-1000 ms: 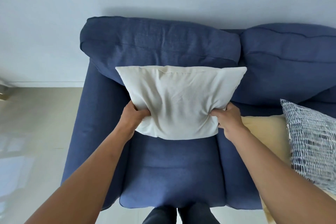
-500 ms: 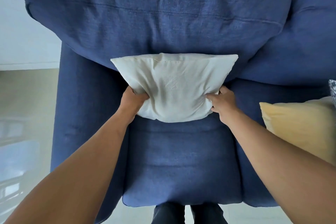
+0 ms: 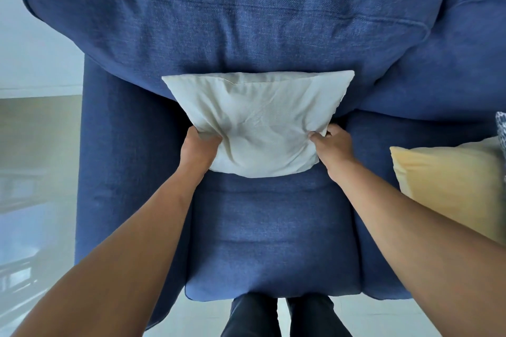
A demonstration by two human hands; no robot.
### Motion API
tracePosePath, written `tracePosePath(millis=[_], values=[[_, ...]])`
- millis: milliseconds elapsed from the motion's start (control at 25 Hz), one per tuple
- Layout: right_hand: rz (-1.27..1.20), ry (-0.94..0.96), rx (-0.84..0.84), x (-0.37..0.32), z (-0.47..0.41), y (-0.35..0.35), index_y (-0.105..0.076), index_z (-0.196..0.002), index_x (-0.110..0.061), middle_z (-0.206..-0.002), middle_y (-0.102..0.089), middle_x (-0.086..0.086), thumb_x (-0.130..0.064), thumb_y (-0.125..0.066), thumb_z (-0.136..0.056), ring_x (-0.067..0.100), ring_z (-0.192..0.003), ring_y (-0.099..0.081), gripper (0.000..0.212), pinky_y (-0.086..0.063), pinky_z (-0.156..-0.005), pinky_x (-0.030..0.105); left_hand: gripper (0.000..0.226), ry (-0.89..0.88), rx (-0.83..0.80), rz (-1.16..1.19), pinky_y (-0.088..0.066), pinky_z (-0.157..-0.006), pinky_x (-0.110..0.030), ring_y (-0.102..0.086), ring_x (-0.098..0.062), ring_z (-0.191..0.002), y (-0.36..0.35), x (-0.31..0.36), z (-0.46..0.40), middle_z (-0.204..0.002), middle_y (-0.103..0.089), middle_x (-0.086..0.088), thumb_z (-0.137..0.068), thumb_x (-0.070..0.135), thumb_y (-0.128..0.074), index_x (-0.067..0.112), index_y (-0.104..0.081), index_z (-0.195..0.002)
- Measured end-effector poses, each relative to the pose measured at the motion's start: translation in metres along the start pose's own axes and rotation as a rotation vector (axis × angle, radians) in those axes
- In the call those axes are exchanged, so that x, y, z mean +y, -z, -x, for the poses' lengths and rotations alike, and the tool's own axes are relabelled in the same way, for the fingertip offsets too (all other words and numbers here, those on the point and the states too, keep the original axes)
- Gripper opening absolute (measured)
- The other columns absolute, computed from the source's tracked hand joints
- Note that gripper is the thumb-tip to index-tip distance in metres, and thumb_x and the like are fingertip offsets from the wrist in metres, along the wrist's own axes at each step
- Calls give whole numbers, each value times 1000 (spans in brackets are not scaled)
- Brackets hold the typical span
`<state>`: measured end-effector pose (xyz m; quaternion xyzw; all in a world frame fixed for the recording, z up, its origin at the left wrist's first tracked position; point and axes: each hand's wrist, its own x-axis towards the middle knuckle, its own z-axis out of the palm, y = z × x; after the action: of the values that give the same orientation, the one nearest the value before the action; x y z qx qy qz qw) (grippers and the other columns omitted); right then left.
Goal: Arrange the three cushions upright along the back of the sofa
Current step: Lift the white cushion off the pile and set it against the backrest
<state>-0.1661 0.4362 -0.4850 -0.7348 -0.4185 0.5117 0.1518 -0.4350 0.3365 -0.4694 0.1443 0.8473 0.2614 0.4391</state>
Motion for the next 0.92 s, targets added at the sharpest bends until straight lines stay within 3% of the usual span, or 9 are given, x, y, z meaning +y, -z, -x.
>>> tracePosePath(millis=[120,200,280,440,600,920], values=[[-27,3,10,0,24,9,-69,-91,-20,-102,-76,-4,-25,-67,-87,25,-106,-72,7,-59,-86,39,60,-50,-31,-56,-47,-74,-26,-61,-13,-107,-4,1,34,-133,-62,8,-89,35,-64,20,-49,-145],[-38,16,-17,-1,48,19,-69,-115,-12,-127,-74,1,-28,-65,-89,22,-113,-70,30,-58,-87,32,71,-100,-72,-121,-42,-87,-25,-53,-13,-124,-7,2,62,-154,-49,4,-95,37,-64,21,-37,-158],[-34,48,-23,-3,72,30,-63,-135,-11,-144,-65,5,-29,-65,-93,17,-126,-63,45,-46,-88,23,74,-147,-107,-169,-39,-98,-28,-44,-19,-143,-13,6,91,-163,-41,-2,-97,40,-62,21,-31,-161],[-15,133,7,-7,121,69,-56,-142,-10,-153,-57,8,-32,-61,-97,18,-141,-52,50,-41,-102,27,71,-283,-158,-215,-36,-117,-37,-37,-21,-150,-21,20,148,-166,-37,-2,-100,38,-60,21,-30,-162],[82,236,102,1,162,118,-48,-152,-14,-159,-51,5,-37,-55,-100,22,-146,-46,57,-36,-117,36,66,-466,-178,-291,-30,-118,-34,-37,-19,-150,-38,34,192,-166,-36,1,-102,36,-57,21,-31,-161],[224,290,247,58,208,217,-38,-156,-4,-165,-39,15,-31,-56,-102,29,-154,-32,63,-25,-126,41,65,-695,-260,-439,-30,-121,-38,-36,-22,-150,-101,44,283,-167,-34,-2,-103,36,-52,17,-28,-161]])
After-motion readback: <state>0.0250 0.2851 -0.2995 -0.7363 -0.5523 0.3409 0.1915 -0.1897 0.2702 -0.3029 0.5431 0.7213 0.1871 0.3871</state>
